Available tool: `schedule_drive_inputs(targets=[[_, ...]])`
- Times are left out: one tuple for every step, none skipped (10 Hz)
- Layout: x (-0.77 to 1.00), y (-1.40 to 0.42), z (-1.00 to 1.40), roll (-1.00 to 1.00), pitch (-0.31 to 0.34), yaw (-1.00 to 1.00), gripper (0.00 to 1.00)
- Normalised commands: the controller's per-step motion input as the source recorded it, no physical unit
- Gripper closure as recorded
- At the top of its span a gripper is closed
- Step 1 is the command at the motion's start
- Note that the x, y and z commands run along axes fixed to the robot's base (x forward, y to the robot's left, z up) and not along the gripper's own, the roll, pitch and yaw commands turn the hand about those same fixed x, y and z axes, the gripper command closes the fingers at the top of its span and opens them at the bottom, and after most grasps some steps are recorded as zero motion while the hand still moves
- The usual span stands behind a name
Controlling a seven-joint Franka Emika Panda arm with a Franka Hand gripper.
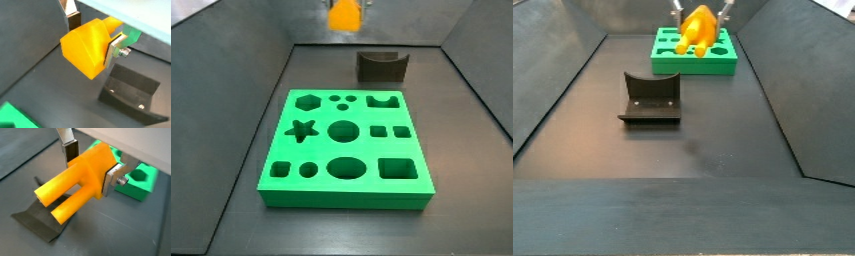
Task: Pick up the 3 prong object. Move up. Place the 3 prong object on the fixture. Regrasp the 3 prong object. Move to above the board. Insert the 3 prong object.
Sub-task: Place the 3 prong object on the fixture.
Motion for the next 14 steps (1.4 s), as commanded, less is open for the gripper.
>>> schedule_drive_inputs(targets=[[1.0, -0.03, -0.1, 0.17, -0.08, 0.55, 1.0], [1.0, -0.03, -0.09, 0.12, -0.064, 0.31, 1.0], [1.0, -0.03, -0.09, 0.11, -0.055, 0.23, 1.0], [1.0, -0.03, -0.08, 0.1, -0.036, 0.13, 1.0], [1.0, -0.03, -0.07, 0.11, -0.014, 0.08, 1.0], [0.9, -0.03, -0.06, 0.11, 0.0, 0.07, 1.0], [0.74, 0.49, 0.4, -1.0, -0.001, 0.14, 1.0], [0.63, 0.48, 0.4, -1.0, 0.007, 0.14, 1.0], [0.44, 0.32, 0.23, -1.0, 0.037, 0.11, 1.0], [0.34, 0.17, 0.11, -1.0, 0.052, 0.1, 1.0], [0.26, 0.1, 0.04, -1.0, 0.07, 0.09, 1.0], [0.19, 0.07, 0.02, -1.0, 0.087, 0.08, 1.0], [0.07, 0.06, 0.02, -1.0, 0.115, 0.06, 1.0], [0.04, 0.05, 0.01, -1.0, 0.119, 0.05, 1.0]])
